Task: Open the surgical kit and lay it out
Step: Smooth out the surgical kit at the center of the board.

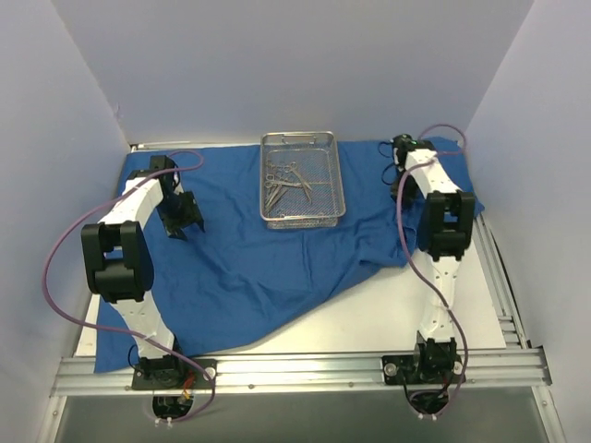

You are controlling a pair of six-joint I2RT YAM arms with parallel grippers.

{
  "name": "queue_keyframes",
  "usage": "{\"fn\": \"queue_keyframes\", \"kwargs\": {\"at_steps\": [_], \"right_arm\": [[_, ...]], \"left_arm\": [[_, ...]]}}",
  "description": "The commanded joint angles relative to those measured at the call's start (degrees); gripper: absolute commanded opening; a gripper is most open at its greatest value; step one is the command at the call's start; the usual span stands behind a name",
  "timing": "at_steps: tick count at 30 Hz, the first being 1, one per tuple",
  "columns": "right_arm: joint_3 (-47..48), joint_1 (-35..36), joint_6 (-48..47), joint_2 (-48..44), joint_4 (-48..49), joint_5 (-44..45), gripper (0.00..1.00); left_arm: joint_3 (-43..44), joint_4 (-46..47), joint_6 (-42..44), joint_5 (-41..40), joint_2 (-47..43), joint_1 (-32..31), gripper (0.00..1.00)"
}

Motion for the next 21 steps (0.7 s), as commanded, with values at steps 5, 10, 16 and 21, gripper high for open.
{"fn": "queue_keyframes", "kwargs": {"at_steps": [5,10,16,21], "right_arm": [[11.86,3.44,-1.42,3.08,1.98,-6.09,0.06],[14.58,3.00,-5.29,5.45,4.12,-11.10,0.29],[-0.74,1.42,-5.39,-5.24,3.49,-8.91,0.56],[-17.39,-4.20,-5.29,-21.95,5.26,-11.98,0.57]], "left_arm": [[1.99,-1.59,0.99,-0.96,-1.68,0.79,0.64],[2.08,-2.38,1.34,-1.23,-1.77,0.88,0.64],[2.96,-3.35,1.69,-1.67,-2.12,0.88,0.64],[2.52,-3.00,1.52,-0.88,-2.39,0.79,0.64]]}}
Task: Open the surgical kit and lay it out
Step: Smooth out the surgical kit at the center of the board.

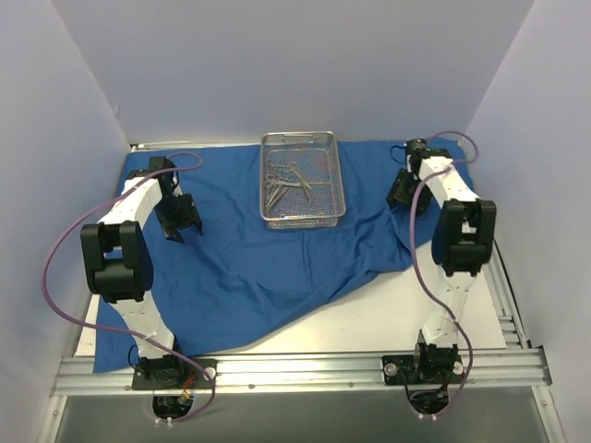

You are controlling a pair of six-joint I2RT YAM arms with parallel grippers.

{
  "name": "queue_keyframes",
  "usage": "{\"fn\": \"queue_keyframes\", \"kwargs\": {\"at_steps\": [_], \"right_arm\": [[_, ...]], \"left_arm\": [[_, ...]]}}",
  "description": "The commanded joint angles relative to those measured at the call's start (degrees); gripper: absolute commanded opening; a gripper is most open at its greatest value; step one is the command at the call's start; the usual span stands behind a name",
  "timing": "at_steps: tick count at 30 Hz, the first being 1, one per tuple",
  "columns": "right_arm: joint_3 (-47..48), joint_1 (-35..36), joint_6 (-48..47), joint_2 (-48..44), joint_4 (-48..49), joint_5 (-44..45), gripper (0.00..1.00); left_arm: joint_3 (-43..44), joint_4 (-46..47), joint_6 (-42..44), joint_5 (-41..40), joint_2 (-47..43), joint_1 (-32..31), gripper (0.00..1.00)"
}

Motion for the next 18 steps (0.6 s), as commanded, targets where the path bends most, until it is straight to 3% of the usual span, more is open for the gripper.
{"fn": "queue_keyframes", "kwargs": {"at_steps": [1,5,10,13,18], "right_arm": [[-6.82,-5.66,-1.94,-15.33,-1.37,-1.47,0.58],[-15.69,-6.74,-6.60,-20.09,-0.14,-7.44,0.59],[-19.23,-6.91,-8.89,-22.13,5.64,-12.80,0.65],[-17.66,-7.26,-10.30,-17.15,7.43,-18.59,0.68],[-10.02,-5.42,-9.25,-7.90,7.78,-18.95,0.70]], "left_arm": [[2.41,-0.53,0.64,0.19,-2.21,0.29,0.64],[2.33,-0.44,0.64,0.37,-2.30,0.20,0.64],[1.89,-0.35,0.64,0.63,-2.30,0.29,0.64],[2.06,-0.27,0.64,0.90,-2.12,0.20,0.64],[2.33,-0.53,0.73,0.72,-1.86,0.11,0.64]]}}
